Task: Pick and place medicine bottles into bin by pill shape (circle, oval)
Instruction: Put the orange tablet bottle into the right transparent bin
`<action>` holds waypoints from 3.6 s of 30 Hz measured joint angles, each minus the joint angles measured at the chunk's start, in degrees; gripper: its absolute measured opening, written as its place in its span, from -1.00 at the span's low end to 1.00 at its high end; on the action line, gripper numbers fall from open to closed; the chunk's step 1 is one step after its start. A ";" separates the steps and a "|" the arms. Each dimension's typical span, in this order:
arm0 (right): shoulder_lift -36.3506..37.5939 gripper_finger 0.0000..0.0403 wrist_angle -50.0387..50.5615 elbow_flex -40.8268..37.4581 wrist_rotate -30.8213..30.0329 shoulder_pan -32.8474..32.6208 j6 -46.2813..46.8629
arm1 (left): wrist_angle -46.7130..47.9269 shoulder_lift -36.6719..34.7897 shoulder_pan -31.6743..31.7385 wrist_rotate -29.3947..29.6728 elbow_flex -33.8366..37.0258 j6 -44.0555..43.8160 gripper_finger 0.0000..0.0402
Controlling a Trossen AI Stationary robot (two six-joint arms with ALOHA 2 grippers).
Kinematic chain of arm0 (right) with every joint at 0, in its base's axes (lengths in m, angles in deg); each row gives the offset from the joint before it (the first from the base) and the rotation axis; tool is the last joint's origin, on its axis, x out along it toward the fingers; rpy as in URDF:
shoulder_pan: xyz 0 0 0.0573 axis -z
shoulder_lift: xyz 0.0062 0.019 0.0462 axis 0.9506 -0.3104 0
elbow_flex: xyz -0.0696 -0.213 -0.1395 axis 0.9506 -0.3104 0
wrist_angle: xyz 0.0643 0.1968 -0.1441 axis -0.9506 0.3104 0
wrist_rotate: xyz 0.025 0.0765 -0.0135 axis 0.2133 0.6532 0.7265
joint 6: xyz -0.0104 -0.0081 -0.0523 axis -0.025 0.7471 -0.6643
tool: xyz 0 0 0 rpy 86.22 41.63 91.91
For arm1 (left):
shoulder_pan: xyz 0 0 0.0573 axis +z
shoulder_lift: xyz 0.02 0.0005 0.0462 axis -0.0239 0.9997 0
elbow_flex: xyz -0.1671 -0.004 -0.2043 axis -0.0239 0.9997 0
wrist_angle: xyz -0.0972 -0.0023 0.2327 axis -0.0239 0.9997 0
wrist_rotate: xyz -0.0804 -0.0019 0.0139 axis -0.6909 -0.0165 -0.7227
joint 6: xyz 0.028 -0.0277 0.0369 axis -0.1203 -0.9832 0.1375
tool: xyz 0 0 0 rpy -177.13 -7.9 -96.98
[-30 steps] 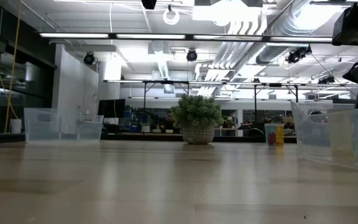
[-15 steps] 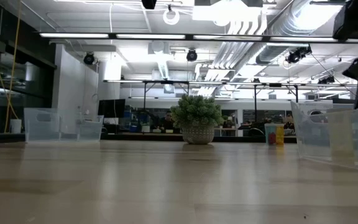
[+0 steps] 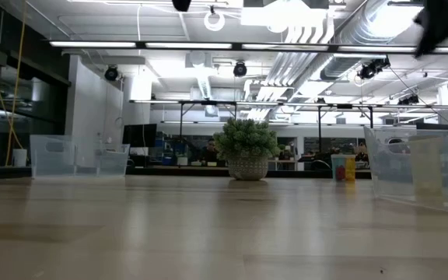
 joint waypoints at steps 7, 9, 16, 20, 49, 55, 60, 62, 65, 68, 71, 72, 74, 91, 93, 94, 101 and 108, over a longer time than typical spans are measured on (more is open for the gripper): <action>0.40 0.27 -18.82 4.01 -5.18 9.99 -15.20 | 6.03 -7.05 1.47 -0.56 0.04 0.13 0.08; 0.10 0.27 -26.29 3.17 -5.06 13.14 -20.47 | 7.65 -9.54 1.69 -0.49 0.04 0.17 0.08; 0.01 0.27 -57.25 -5.19 4.37 22.42 -29.86 | 8.73 -17.01 -0.37 3.35 2.94 -0.17 0.08; 0.01 0.27 -66.96 -8.05 8.20 24.99 -31.16 | -1.53 -20.25 -4.05 8.09 12.24 -3.40 0.08; -0.04 0.27 -65.54 -8.23 5.07 25.64 -41.37 | -10.36 -23.50 -6.51 15.88 24.47 6.66 0.08; -0.04 0.27 -65.39 -8.23 5.01 25.64 -41.42 | -10.31 -23.50 -6.51 17.69 24.45 6.04 0.08; -0.04 0.27 -65.39 -8.23 4.99 25.64 -41.33 | -10.31 -23.48 -6.49 18.41 24.45 6.20 0.08; -0.04 0.27 -65.39 -8.23 4.97 25.64 -41.05 | -10.31 -23.48 -6.56 18.39 24.45 6.18 0.08; -0.04 0.27 -65.36 -8.23 4.98 25.64 -40.89 | -10.25 -23.48 -6.71 18.37 24.45 6.20 0.08; -0.04 0.27 -65.33 -8.23 4.97 25.64 -39.54 | -8.98 -23.48 -6.71 18.28 24.41 6.18 0.08; -0.04 0.27 -65.30 -8.23 4.97 25.64 -39.58 | -7.72 -23.44 -6.69 17.45 24.41 6.19 0.08; -0.04 0.27 -65.30 -8.23 4.94 25.64 -39.58 | -7.58 -23.44 -6.69 17.19 24.41 6.19 0.08; -0.04 0.27 -65.28 -8.23 3.90 25.62 -39.54 | -7.50 -23.44 -6.69 17.12 24.41 6.18 0.08; -2.01 0.27 -13.17 2.93 -0.61 54.50 -5.09 | -7.51 -23.46 -6.69 18.72 24.41 3.66 0.08; -3.39 0.27 -6.32 2.96 2.04 59.62 -4.50 | -7.59 -23.46 -6.66 18.74 24.41 3.66 0.08; -4.02 0.27 -3.39 2.96 2.56 61.88 -4.45 | -7.65 -23.46 -6.66 18.74 24.41 3.66 0.08; -7.38 0.27 0.18 2.96 11.91 75.33 -11.79 | -7.52 -23.46 -6.66 19.20 24.41 3.66 0.08; -12.49 0.27 -1.43 2.98 22.65 84.87 -22.13 | -7.51 -23.46 -6.64 19.94 24.41 3.66 0.08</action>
